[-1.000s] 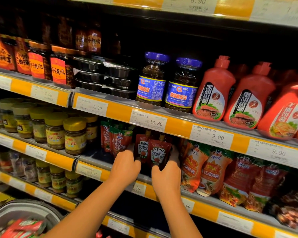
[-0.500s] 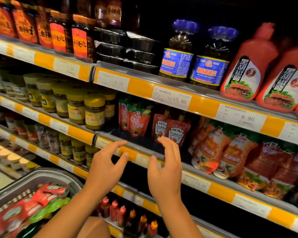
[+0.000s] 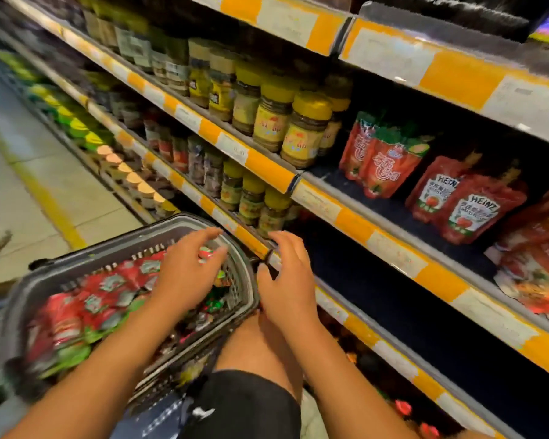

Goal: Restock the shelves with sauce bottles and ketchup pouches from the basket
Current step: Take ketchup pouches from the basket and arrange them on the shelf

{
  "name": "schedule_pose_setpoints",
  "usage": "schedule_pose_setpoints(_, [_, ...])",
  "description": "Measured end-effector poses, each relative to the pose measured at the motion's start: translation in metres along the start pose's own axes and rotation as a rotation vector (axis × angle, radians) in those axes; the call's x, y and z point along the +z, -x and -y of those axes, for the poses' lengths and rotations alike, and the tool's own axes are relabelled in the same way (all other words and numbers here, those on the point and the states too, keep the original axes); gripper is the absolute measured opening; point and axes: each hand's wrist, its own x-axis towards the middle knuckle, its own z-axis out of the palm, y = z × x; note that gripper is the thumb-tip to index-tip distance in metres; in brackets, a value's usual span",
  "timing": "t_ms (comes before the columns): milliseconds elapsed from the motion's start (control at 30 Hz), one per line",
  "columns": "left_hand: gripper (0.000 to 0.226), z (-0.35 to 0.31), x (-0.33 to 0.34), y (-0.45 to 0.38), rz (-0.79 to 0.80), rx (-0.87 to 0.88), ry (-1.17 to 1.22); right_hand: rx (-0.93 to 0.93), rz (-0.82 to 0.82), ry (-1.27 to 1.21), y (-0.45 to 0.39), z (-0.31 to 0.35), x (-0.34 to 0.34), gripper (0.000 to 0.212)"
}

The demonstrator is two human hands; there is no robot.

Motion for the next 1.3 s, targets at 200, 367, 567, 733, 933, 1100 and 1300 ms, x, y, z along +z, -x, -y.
schedule_pose_setpoints(200, [0.033,0.065,-0.037,0.022,-0.070,-0.146,-0.075,-0.002,0.227,0.006,0.002,0.017,0.078,0.048])
schedule_pose_setpoints(367, [0.035,0.118,-0.058,0.045,-0.103,-0.314,-0.048,0.034,0.337,-0.020,0.006,0.021,0.128,0.054])
schedule_pose_setpoints(567, [0.035,0.171,-0.076,0.062,-0.145,-0.461,-0.093,0.043,0.428,0.007,0.006,0.019,0.171,0.055])
schedule_pose_setpoints(733, [0.033,0.201,-0.082,0.069,-0.165,-0.537,-0.130,0.035,0.460,-0.007,-0.003,0.022,0.203,0.052])
schedule_pose_setpoints(933, [0.039,0.228,-0.071,0.050,-0.144,-0.604,-0.117,0.058,0.456,-0.022,-0.021,0.022,0.239,0.043])
schedule_pose_setpoints(1100, [0.033,0.243,-0.062,0.022,-0.172,-0.654,-0.124,0.048,0.438,0.041,-0.039,0.017,0.268,0.043])
schedule_pose_setpoints(1300, [0.044,0.258,-0.051,-0.003,-0.153,-0.681,-0.251,0.063,0.435,0.156,-0.054,0.013,0.299,0.048])
